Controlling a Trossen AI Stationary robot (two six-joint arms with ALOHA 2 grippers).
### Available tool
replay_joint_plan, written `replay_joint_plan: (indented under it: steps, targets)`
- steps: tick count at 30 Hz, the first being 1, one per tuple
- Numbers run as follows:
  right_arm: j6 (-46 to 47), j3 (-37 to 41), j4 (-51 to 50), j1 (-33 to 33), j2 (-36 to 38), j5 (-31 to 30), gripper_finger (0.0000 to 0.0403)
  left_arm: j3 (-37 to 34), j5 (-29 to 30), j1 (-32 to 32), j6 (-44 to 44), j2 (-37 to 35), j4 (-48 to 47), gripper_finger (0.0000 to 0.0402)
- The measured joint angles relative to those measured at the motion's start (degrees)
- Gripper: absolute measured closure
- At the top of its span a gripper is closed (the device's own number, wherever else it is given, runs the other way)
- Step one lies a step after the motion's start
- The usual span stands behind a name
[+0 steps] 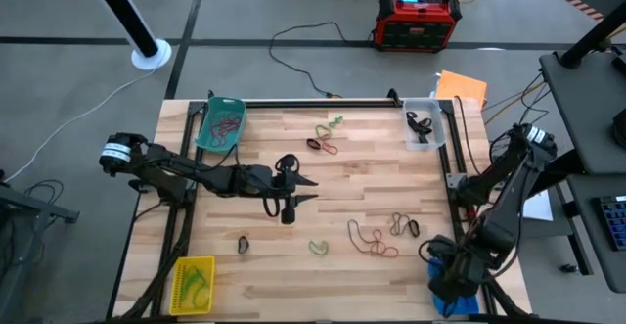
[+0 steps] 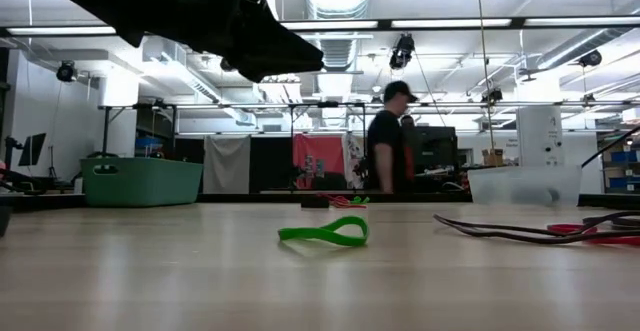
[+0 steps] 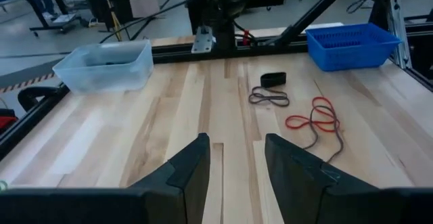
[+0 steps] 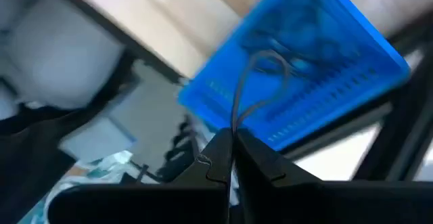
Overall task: Sort rubber bands into baskets
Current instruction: Put the violet rubber band into the blue bin, then put the red rubber band into the green bin
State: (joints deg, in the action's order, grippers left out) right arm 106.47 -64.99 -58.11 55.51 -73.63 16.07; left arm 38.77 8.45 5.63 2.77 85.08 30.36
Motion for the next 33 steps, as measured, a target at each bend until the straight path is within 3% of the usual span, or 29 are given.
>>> replay_joint_plan:
  steps: [4,16,27,30,33]
  targets:
    - [2.2,2.9,0.4,1.2,-1.7,2.8,0.0394,0.0,0.0,0.0,-0.1,0.0,-0.1,0.0274]
    - [2.8,6.1,0.5,1.2,-6.0,2.9,0.0389,0.0,0.0,0.0,-2.4,0.0,-0.8,0.0274]
    - [3.8,6.3,-0.3,1.2,-6.0,2.7,0.0309,0.0,0.0,0.0,-4.0,0.0,-1.2,0.0274]
    - [0.1,6.3,0.4,1.2,-5.7,-0.9,0.0287,0.0,0.0,0.0,-4.0,0.0,-1.4,0.0274]
    - [-1.9,6.0,0.4,1.1,-5.0,-8.5,0.0269,0.0,-1.1,0.0,-4.0,0.0,-1.5,0.0274]
